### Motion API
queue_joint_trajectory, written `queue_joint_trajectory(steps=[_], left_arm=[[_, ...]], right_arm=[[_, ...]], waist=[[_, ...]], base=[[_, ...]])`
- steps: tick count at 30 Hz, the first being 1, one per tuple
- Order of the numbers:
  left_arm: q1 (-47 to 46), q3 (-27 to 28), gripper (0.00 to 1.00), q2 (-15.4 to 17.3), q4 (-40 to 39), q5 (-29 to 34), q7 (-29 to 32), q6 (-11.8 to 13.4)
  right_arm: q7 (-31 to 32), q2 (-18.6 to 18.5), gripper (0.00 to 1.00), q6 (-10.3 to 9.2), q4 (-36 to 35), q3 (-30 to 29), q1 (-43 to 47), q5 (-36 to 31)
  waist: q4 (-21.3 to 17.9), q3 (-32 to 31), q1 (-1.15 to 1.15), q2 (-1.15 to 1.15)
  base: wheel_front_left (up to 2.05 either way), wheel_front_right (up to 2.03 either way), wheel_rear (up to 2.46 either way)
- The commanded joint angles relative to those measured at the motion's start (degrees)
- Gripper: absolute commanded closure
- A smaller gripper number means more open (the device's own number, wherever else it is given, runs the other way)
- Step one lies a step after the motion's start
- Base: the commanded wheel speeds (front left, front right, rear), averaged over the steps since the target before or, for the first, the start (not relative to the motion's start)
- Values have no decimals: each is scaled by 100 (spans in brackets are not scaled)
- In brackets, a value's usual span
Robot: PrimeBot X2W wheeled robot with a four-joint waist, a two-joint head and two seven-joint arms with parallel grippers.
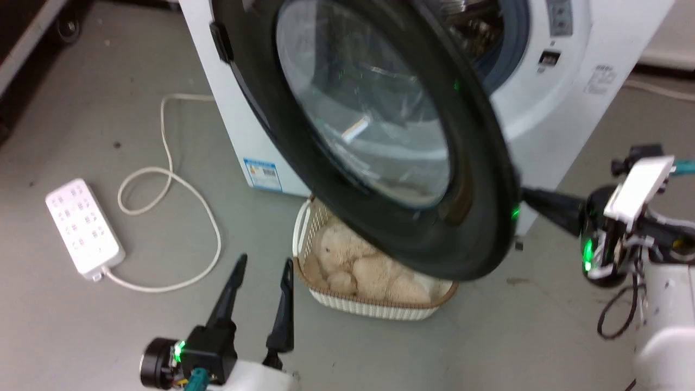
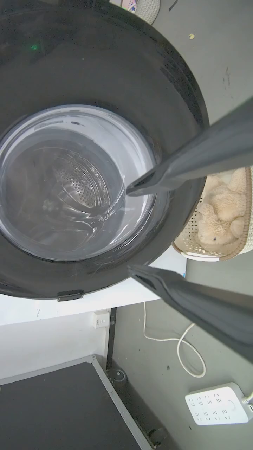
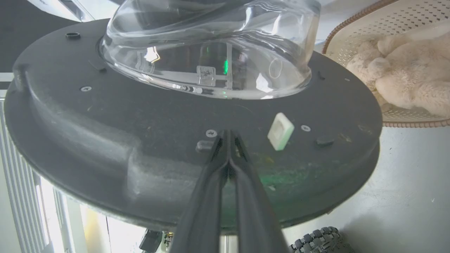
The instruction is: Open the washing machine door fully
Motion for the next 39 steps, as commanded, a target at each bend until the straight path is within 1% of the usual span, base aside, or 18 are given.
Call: queue_joint_trajectory(steps=[1, 3, 6, 9, 12, 13, 16, 18, 20, 21, 23, 25, 26, 29, 32, 34, 36, 39], left_arm=[[119, 3, 0, 6, 45, -22, -32, -50], [201, 21, 0, 13, 107, -30, -32, -99], [292, 61, 0, 23, 195, -51, -32, -155], [350, 95, 0, 23, 263, -78, -32, -193], [370, 128, 0, 21, 307, -106, -32, -210], [363, 161, 0, 19, 322, -145, -32, -207], [358, 170, 0, 16, 322, -178, -32, -202], [361, 185, 0, 15, 311, -212, -32, -196], [362, 213, 0, 14, 308, -240, -32, -188], [361, 229, 0, 13, 305, -254, -32, -187], [360, 259, 0, 13, 295, -279, -32, -195], [367, 303, 0, 12, 291, -297, -32, -198], [367, 376, 0, 12, 283, -312, -32, -211], [349, 449, 0, 14, 275, -316, -32, -236], [331, 512, 0, 14, 265, -314, -32, -251], [334, 548, 0, 14, 263, -313, -32, -256], [356, 569, 0, 13, 251, -309, -32, -253], [427, 554, 0, 12, 253, -304, -32, -250]], right_arm=[[87, 35, 100, 6, -137, 87, 208, 116], [141, 41, 100, 6, -225, 411, 434, 517], [-52, 43, 100, 6, -383, 1111, 764, 1153], [-392, 44, 100, 6, -628, 1898, 1118, 1742], [-776, 44, 100, 6, -914, 2640, 1436, 2192], [-1148, 45, 100, 6, -1158, 3233, 1672, 2466], [-1445, 45, 100, 6, -1316, 3580, 1828, 2551], [-1697, 45, 100, 6, -1354, 3635, 1892, 2484], [-1964, 40, 24, 6, -1429, 3612, 1926, 2266], [-2101, 14, 0, 6, -1482, 3578, 1951, 2145], [-2453, -84, 0, 6, -1668, 3468, 2007, 1858], [-2984, -212, 0, 6, -1962, 3310, 2077, 1483], [-4051, -642, 0, 6, -2639, 3305, 2219, 445], [-5294, -1227, 0, 6, -3189, 3501, 2456, -887], [-6410, -1649, 0, 6, -3373, 3499, 2755, -2214], [-6961, -1680, 0, 6, -3404, 3249, 2994, -2970], [-7309, -1611, 0, 6, -3518, 3051, 3270, -3653], [-7538, -1216, 0, 6, -3730, 2672, 3768, -4293]], waist=[[-6, -196, 2, 0], [3, -284, 2, 0], [17, -377, 2, 0], [40, -445, 2, 0], [72, -475, 2, 0], [99, -482, 2, 0], [111, -498, 2, 0], [99, -524, 2, 0], [68, -562, 2, 0], [46, -586, 2, 0], [-8, -631, 2, 0], [-79, -686, 2, 0], [-192, -746, 2, 0], [-307, -792, 2, 0], [-406, -834, 2, 0], [-464, -860, 2, 0], [-514, -871, 2, 0], [-579, -884, 2, 0]], base=[[0, 0, 0], [0, 0, 0], [0, 0, 0], [0, 0, 0], [0, 0, 0], [0, 0, 0], [0, 0, 0], [0, 0, 0], [0, 0, 0], [0, 0, 0], [0, 0, 0], [0, 0, 0], [0, 0, 0], [0, 0, 0], [0, 0, 0], [0, 0, 0], [0, 0, 0], [0, 0, 0]])
